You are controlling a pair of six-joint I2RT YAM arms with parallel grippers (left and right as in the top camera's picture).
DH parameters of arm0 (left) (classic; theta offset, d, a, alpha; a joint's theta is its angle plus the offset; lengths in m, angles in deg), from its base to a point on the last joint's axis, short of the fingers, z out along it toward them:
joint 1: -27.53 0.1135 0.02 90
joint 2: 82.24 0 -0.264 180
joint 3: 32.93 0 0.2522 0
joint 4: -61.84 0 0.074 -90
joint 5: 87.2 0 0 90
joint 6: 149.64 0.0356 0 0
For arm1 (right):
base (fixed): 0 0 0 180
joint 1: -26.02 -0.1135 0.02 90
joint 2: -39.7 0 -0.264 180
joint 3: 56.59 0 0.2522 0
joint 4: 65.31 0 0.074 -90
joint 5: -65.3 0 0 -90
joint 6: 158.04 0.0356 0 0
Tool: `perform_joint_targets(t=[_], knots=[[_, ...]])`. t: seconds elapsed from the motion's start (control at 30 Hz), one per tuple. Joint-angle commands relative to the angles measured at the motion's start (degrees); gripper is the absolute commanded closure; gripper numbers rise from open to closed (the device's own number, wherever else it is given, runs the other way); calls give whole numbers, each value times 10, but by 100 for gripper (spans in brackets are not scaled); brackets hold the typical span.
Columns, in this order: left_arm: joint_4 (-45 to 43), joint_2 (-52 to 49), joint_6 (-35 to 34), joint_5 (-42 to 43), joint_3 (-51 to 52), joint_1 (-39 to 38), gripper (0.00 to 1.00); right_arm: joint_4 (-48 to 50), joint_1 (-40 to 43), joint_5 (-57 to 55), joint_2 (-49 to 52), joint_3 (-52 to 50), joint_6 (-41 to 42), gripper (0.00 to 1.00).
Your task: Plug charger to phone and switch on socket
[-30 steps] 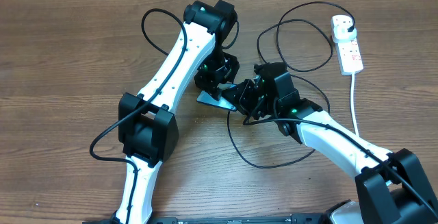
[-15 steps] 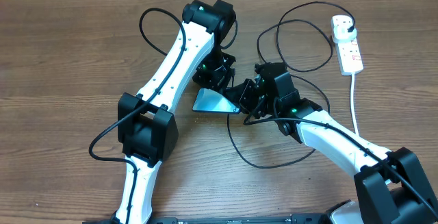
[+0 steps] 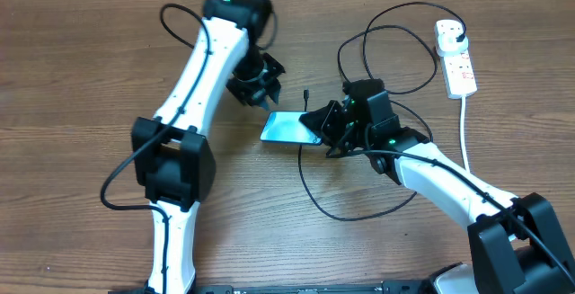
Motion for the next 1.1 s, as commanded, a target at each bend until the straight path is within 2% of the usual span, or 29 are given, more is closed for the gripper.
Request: perform_joint_targets(t=[0.0,0.13,0.2,0.3,0.4,0.6,0.8,1.07], knots=[[-14,4,207,79,-8,16,69,17,14,3,-5,16,6,96],[-26,4,280,139,-8,27,51,45,24,3,-5,16,50,96],[-27,4,283,143,-8,30,43,61,27,2,-5,16,79,96],[-31,4,283,142,-8,30,23,81,28,-18,-5,16,142,96],[-40,4,283,141,-8,30,17,104,28,-40,-5,16,190,96],[-56,4,270,142,-8,30,14,120,28,-93,-5,16,309,96],[-74,4,174,147,-8,30,14,137,28,-128,-5,16,381,96],[-118,4,72,191,-8,25,21,188,18,-155,-5,16,425,96]])
